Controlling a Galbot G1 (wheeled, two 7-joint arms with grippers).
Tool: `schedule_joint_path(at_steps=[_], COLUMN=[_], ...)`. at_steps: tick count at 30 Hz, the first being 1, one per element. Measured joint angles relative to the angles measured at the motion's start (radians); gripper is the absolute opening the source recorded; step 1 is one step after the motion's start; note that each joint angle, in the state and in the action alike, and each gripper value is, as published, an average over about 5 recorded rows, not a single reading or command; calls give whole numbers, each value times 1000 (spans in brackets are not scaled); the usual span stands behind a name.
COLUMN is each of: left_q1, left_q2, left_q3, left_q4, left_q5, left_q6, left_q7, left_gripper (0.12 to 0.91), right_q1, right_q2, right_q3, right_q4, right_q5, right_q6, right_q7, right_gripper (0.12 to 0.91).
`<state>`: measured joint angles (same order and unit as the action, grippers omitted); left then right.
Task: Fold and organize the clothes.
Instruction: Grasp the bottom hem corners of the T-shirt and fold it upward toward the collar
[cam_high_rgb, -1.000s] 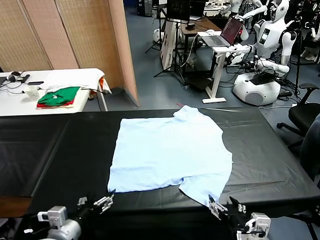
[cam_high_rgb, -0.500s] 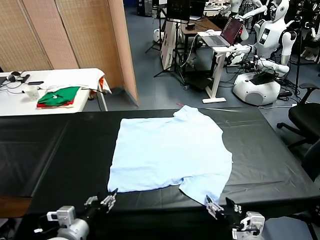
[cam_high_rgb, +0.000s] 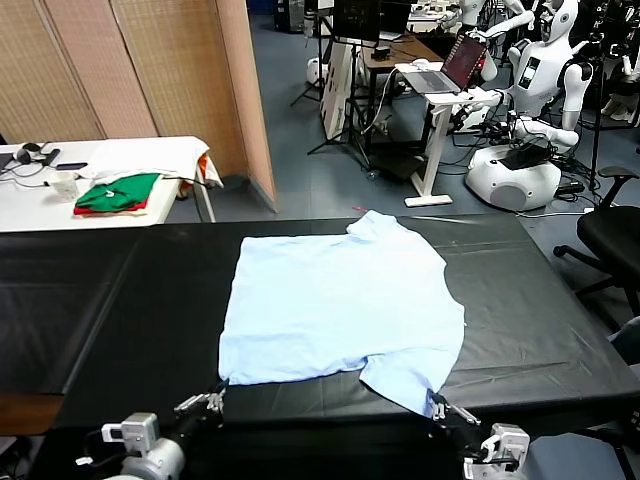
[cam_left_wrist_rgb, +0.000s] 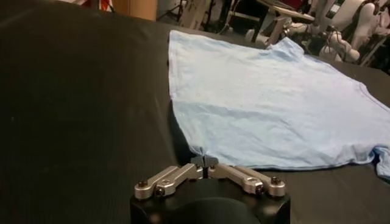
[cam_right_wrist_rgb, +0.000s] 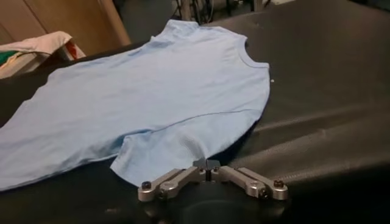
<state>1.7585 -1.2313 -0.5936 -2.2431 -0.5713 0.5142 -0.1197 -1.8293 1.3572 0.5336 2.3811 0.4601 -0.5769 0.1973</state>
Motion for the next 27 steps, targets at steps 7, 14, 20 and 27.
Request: schedule_joint_path(at_steps=[7,14,20,27], left_q1=[91,148,133,17], left_q2=[12,0,-5,-27], left_q3=[-49,-89,-105,-58], left_q4=[-72,-122,-124,-66], left_q5=[12,17,11,3], left_q6=[-9,-28,-65,-126], left_q7=[-1,-18,-33,-12], left_gripper=[148,148,148,148], right_q1=[-72,-84,-10,164], right_q2=[-8,-15,-35,-85], right_q3=[-4,2,43,37], right_q4=[43,60,40,-82], right_q5=[-12,-8,5,-1], right_q6=[16,15,51,87], right_q7=[-3,-22,-86,-99], right_gripper=[141,141,141,141])
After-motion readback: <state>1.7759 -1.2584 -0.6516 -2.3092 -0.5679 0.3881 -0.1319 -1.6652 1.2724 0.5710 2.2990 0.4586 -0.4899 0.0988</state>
